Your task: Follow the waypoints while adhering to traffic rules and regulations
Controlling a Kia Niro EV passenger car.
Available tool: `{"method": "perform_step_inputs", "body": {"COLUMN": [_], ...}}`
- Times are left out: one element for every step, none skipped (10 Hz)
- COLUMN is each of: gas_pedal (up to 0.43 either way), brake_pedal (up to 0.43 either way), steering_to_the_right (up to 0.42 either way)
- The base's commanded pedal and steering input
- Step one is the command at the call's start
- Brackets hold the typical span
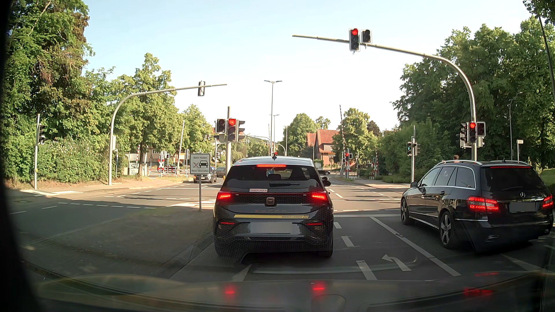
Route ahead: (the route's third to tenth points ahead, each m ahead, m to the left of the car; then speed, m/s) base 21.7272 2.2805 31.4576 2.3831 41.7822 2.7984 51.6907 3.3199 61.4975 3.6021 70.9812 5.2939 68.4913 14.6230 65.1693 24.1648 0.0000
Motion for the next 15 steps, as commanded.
{"method": "perform_step_inputs", "body": {"gas_pedal": [0.000,0.000,0.000,0.000,0.000,0.000,0.000,0.000,0.000,0.000,0.000,0.000,0.000,0.000,0.000], "brake_pedal": [0.262,0.262,0.262,0.262,0.262,0.262,0.262,0.262,0.262,0.262,0.262,0.262,0.262,0.262,0.262], "steering_to_the_right": [-0.005,-0.005,-0.005,-0.006,-0.006,-0.005,-0.006,-0.005,-0.005,-0.006,-0.005,-0.005,-0.006,-0.006,-0.006]}}
